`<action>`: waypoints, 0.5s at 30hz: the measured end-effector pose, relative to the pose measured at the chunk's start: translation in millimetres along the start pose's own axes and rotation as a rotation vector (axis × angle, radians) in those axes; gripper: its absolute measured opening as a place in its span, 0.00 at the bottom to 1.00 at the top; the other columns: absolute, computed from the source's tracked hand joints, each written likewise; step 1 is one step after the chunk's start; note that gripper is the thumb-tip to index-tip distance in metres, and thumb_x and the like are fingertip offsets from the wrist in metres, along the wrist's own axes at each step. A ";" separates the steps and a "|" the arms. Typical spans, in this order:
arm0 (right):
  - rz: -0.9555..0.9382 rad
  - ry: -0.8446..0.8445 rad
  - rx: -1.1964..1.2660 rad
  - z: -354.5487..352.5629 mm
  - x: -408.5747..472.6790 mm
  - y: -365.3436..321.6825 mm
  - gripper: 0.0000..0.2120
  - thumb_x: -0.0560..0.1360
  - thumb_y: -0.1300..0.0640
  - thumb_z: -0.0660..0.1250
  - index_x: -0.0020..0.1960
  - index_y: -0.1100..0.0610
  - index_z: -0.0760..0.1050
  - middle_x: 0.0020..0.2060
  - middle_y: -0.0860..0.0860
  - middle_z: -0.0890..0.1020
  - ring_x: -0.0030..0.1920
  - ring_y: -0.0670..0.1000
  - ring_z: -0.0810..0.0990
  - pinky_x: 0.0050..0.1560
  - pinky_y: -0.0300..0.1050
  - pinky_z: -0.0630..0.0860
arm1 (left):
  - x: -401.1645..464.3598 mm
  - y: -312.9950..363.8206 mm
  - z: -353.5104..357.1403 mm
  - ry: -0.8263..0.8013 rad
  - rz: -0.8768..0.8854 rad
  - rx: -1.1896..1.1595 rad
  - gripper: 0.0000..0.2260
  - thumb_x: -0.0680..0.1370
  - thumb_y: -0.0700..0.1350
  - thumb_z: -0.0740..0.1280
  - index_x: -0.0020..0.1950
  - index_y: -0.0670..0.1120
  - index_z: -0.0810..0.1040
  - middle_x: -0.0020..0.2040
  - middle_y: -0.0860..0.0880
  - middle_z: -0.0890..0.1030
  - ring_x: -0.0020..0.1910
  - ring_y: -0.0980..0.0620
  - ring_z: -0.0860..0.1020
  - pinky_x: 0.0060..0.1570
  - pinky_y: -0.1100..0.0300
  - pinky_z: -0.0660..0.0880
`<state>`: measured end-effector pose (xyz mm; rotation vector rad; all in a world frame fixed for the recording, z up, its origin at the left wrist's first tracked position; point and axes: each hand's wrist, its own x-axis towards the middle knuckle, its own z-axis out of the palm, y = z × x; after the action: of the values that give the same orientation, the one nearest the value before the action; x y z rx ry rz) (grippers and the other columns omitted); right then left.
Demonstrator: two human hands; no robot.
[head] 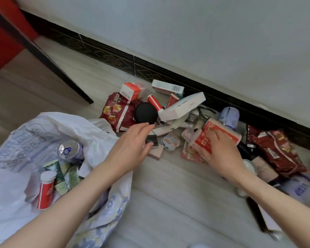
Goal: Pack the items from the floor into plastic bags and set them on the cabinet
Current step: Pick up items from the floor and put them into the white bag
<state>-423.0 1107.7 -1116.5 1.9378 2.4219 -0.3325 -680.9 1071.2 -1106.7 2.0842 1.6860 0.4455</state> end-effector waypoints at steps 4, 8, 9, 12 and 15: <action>0.094 -0.055 -0.019 16.0 -0.6 17.2 0.31 0.71 0.46 0.68 0.68 0.59 0.64 0.62 0.57 0.71 0.61 0.59 0.70 0.60 0.56 0.69 | 26.1 -3.4 26.7 -0.202 -0.142 0.007 0.28 0.78 0.48 0.63 0.74 0.48 0.56 0.73 0.47 0.62 0.71 0.49 0.61 0.69 0.56 0.61; 0.121 -0.040 -0.033 29.2 -0.9 19.3 0.36 0.68 0.48 0.71 0.69 0.61 0.62 0.63 0.58 0.70 0.61 0.60 0.68 0.61 0.57 0.67 | 34.2 -12.8 52.5 -0.277 -0.172 0.064 0.26 0.77 0.48 0.64 0.72 0.46 0.61 0.71 0.43 0.65 0.68 0.45 0.66 0.66 0.53 0.65; 0.119 -0.043 -0.047 30.5 -1.4 19.9 0.37 0.68 0.48 0.71 0.70 0.62 0.61 0.63 0.59 0.70 0.61 0.60 0.68 0.61 0.57 0.67 | 35.0 -13.9 56.6 -0.276 -0.177 0.072 0.25 0.76 0.47 0.65 0.71 0.45 0.63 0.70 0.42 0.66 0.67 0.44 0.67 0.65 0.52 0.66; 0.111 -0.037 -0.065 32.0 -2.1 23.3 0.39 0.68 0.45 0.70 0.70 0.62 0.60 0.65 0.58 0.68 0.62 0.59 0.67 0.62 0.55 0.66 | 35.4 -13.4 65.5 -0.259 -0.177 0.082 0.20 0.76 0.43 0.65 0.67 0.44 0.68 0.64 0.41 0.71 0.60 0.42 0.71 0.58 0.51 0.69; 0.106 -0.029 -0.061 31.8 -0.4 25.3 0.38 0.68 0.43 0.69 0.70 0.61 0.60 0.64 0.57 0.68 0.62 0.58 0.67 0.61 0.54 0.66 | 33.2 -10.5 68.7 -0.217 -0.180 0.079 0.18 0.75 0.41 0.66 0.65 0.43 0.70 0.60 0.41 0.73 0.57 0.42 0.72 0.53 0.53 0.70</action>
<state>-402.1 1106.8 -1151.4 2.0112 2.2737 -0.2779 -648.6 1097.2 -1171.6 1.9328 1.7633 0.0939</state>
